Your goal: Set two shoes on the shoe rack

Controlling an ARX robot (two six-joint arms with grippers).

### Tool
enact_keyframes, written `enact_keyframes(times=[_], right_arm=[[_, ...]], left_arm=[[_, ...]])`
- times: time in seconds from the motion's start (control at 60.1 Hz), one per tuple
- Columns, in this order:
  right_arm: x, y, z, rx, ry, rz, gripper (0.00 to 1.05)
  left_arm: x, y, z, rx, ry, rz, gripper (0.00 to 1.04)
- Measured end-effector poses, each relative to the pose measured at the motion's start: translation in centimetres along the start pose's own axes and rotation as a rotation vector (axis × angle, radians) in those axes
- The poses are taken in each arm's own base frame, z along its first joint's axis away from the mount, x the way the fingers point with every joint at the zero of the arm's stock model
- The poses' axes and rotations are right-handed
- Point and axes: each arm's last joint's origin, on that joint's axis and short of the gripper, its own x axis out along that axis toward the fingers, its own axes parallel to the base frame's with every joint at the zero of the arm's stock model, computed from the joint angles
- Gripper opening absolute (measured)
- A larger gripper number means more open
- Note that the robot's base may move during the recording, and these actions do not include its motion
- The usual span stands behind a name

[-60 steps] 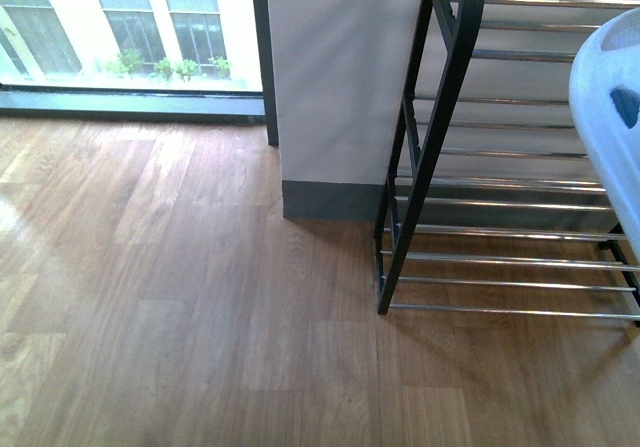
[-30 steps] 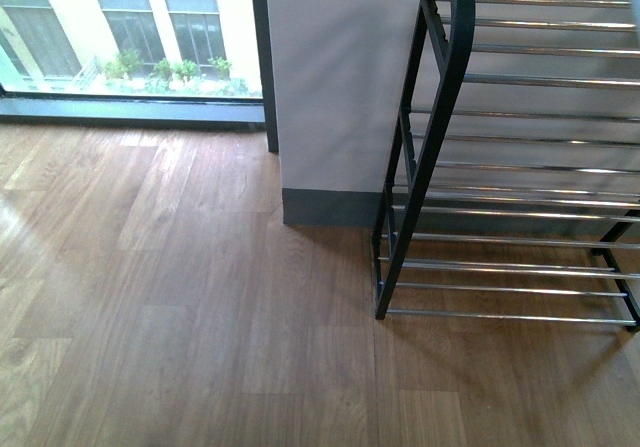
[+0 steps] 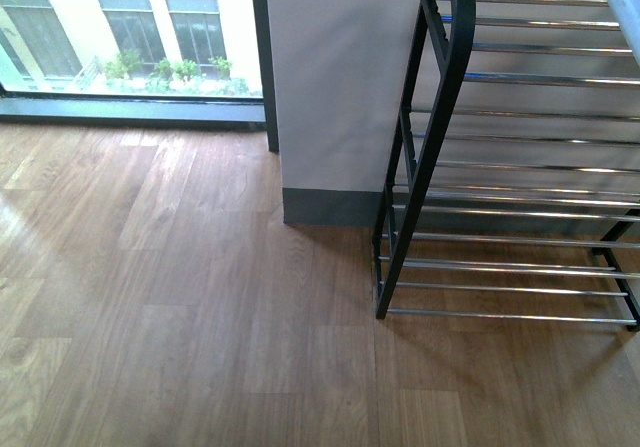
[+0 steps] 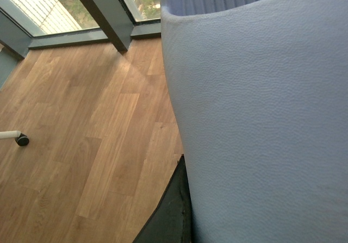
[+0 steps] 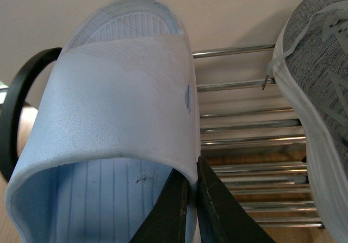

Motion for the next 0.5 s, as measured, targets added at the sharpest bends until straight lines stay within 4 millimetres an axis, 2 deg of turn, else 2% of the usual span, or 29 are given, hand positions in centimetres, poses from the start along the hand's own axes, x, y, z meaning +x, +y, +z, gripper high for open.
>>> enact_keyframes(times=[0.25,0.499], right_arm=[[4.2,-0.6,1.7,-0.027,0.059,-0.061,0.02],[6.3,-2.0,1.5,-0.058,0.098,-0.130,0.02]], left_arm=[[0.0,0.0,0.0,0.000,0.000,0.000,0.02],[0.0,0.0,0.0,0.000,0.000,0.000,0.02]])
